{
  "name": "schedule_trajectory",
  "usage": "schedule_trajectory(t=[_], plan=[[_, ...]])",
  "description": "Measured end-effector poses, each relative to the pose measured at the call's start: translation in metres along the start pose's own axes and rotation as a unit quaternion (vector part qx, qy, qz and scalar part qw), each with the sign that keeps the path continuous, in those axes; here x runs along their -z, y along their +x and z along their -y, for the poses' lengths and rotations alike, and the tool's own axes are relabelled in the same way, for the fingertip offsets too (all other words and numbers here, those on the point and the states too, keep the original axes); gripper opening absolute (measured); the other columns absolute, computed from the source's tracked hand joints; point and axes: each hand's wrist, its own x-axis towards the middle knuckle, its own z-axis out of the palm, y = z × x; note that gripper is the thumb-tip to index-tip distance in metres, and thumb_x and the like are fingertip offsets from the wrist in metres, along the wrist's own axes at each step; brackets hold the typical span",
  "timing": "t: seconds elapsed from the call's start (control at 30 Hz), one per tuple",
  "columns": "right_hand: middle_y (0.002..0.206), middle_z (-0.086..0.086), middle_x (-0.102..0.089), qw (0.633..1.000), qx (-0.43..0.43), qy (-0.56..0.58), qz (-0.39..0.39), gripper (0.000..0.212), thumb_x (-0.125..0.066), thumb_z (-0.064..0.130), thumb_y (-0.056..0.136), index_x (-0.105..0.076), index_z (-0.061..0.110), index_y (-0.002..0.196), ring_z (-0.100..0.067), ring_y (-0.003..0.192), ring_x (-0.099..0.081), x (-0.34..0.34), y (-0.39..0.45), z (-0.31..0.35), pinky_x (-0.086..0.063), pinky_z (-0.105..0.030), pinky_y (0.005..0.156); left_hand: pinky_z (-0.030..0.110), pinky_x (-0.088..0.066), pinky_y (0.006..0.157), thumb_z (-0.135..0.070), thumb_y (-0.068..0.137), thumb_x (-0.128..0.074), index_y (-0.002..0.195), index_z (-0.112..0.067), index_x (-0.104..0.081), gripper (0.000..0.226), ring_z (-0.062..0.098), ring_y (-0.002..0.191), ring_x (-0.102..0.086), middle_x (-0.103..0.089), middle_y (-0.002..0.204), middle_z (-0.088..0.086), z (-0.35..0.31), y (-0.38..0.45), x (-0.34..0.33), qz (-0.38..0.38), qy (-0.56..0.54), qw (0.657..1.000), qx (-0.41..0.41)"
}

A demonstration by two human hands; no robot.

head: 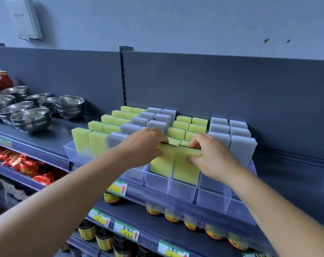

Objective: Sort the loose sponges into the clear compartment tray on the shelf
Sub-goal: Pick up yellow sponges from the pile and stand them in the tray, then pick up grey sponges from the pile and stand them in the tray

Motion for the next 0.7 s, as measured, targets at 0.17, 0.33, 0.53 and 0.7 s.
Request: schedule_trajectory(t=[0.17, 0.33, 0.53, 0.7], plan=[[0.118, 0.003, -0.052, 0.998, -0.018, -0.065, 0.019, 0.026, -0.065, 0.027, 0.083, -0.051, 0.021, 0.105, -0.020, 0.108, -0.053, -0.006, -0.003, 0.012, -0.045, -0.033, 0.088, 0.036, -0.039, 0.102, -0.036, 0.090, -0.058, 0.133, -0.028, -0.051, 0.044, 0.018, 0.126, -0.040, -0.055, 0.126, -0.002, 0.005, -0.001, -0.013, -0.003, 0.081, 0.996, -0.046], [0.122, 0.002, -0.053, 0.994, -0.049, -0.098, 0.029, 0.030, -0.065, 0.025, 0.085, -0.052, 0.019, 0.111, -0.022, 0.110, -0.052, -0.011, -0.009, 0.018, -0.040, -0.029, 0.084, 0.028, -0.028, 0.103, -0.046, 0.090, -0.054, 0.131, -0.026, -0.052, 0.045, 0.019, 0.122, -0.043, -0.058, 0.125, -0.003, 0.005, 0.001, -0.022, -0.040, 0.101, 0.991, -0.082], [0.127, 0.001, -0.050, 0.991, -0.080, -0.101, 0.026, 0.038, -0.065, 0.026, 0.086, -0.051, 0.018, 0.120, -0.021, 0.113, -0.050, -0.013, -0.014, 0.023, -0.040, -0.030, 0.086, 0.028, -0.028, 0.102, -0.046, 0.090, -0.054, 0.125, -0.022, -0.056, 0.043, 0.020, 0.120, -0.045, -0.059, 0.123, -0.003, 0.007, 0.001, -0.025, -0.047, 0.113, 0.987, -0.100], [0.141, 0.007, -0.039, 0.991, -0.102, -0.091, 0.003, 0.059, -0.061, 0.038, 0.088, -0.038, 0.023, 0.140, -0.018, 0.128, -0.040, -0.005, -0.027, 0.024, -0.037, -0.030, 0.096, 0.028, -0.027, 0.106, -0.049, 0.090, -0.053, 0.132, -0.020, -0.048, 0.052, 0.019, 0.126, -0.042, -0.054, 0.131, -0.003, -0.007, 0.002, -0.018, -0.057, 0.077, 0.987, -0.131]])
